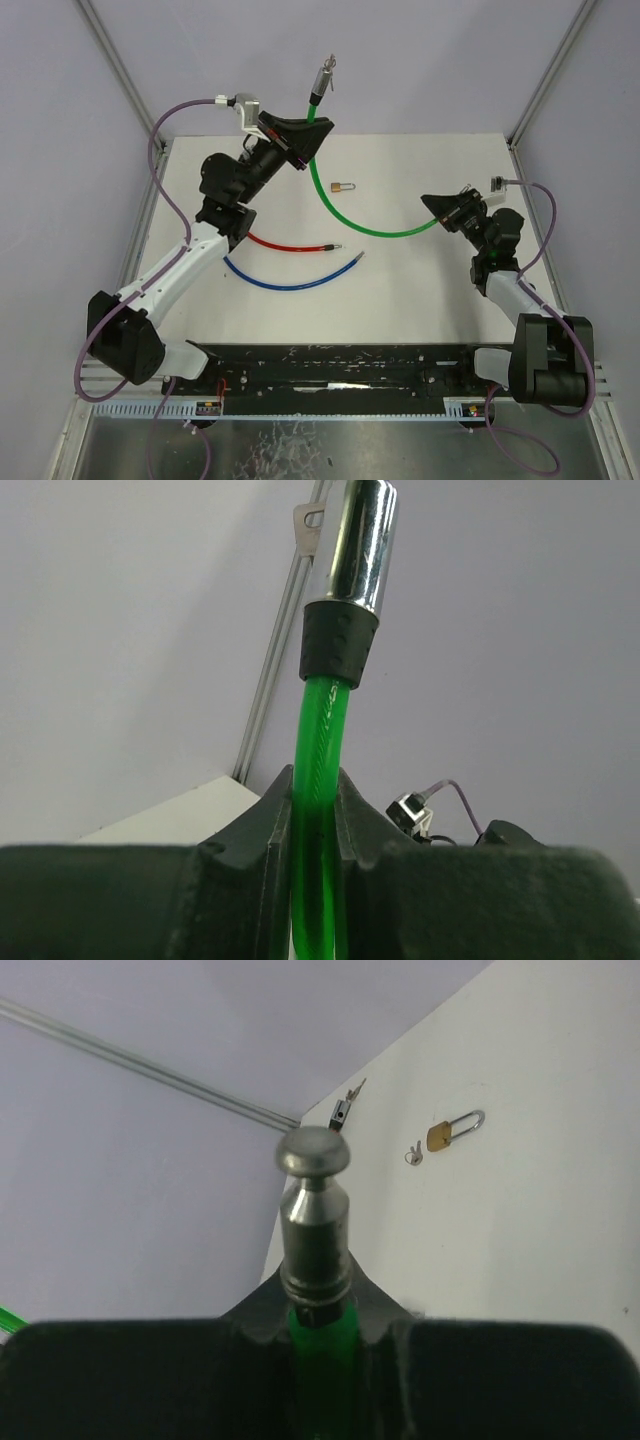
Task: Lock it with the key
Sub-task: Lock the lock at the center of the board.
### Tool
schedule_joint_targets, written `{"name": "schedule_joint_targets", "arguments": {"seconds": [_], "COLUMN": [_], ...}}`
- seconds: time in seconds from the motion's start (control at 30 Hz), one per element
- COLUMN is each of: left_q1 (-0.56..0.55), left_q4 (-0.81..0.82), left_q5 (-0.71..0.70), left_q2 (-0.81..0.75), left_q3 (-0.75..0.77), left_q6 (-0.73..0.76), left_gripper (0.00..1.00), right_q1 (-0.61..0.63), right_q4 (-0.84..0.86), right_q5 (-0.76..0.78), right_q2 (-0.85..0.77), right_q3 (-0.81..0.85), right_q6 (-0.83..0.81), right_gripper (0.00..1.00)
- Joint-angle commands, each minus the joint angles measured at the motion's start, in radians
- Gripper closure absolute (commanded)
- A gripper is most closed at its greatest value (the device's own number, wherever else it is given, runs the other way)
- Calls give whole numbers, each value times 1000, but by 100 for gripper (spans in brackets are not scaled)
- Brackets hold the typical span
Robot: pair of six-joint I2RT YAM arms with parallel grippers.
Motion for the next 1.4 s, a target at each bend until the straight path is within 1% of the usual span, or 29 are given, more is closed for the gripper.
{"name": "schedule_joint_targets", "arguments": {"seconds": [0.0, 0.07, 0.17, 0.3, 0.43, 0.57, 0.63, 0.7, 0.8, 0.9, 0.97, 1.07, 1.2, 1.37], "left_q1": [-4, -4, -4, -8, -39, -73, -83, -86, -86, -86, -86, -86, -89, -105], "left_q4": [44, 6, -16, -19, -26, -24, -9, 24, 71, 51, 27, 14, 36, 34], "left_q5": [5, 40, 134, 264, 314, 320, 320, 319, 325, 354, 376, 409, 451, 417], "left_q2": [-18, -4, 27, 67, 71, 60, 61, 58, 45, 48, 55, 74, 110, 122], "left_q3": [-9, -19, -44, -99, -153, -210, -237, -264, -292, -273, -260, -252, -237, -232], "left_q6": [37, 62, 72, 75, 114, 149, 141, 123, 114, 115, 117, 113, 60, 39], "left_gripper": [100, 100, 99, 100, 99, 100, 99, 99, 100, 100, 99, 100, 100, 100], "right_q1": [-3, -3, -2, 7, 48, 121, 159, 193, 236, 255, 266, 276, 294, 330], "right_q4": [62, -25, -143, -251, -479, -705, -767, -797, -931, -1025, -1055, -1067, -1069, -1072], "right_q5": [-82, -116, -208, -345, -445, -480, -489, -482, -448, -423, -403, -387, -378, -360], "right_q2": [-49, -73, -88, -103, -107, -95, -89, -82, -56, -31, -27, -32, -29, -20], "right_q3": [58, 104, 176, 248, 343, 413, 424, 429, 475, 519, 534, 541, 542, 543], "right_q6": [-109, -203, -341, -545, -843, -1078, -1170, -1216, -1336, -1393, -1410, -1419, -1417, -1423], "right_gripper": [100, 100, 100, 100, 100, 100, 100, 100, 100, 100, 100, 100, 100, 100]}}
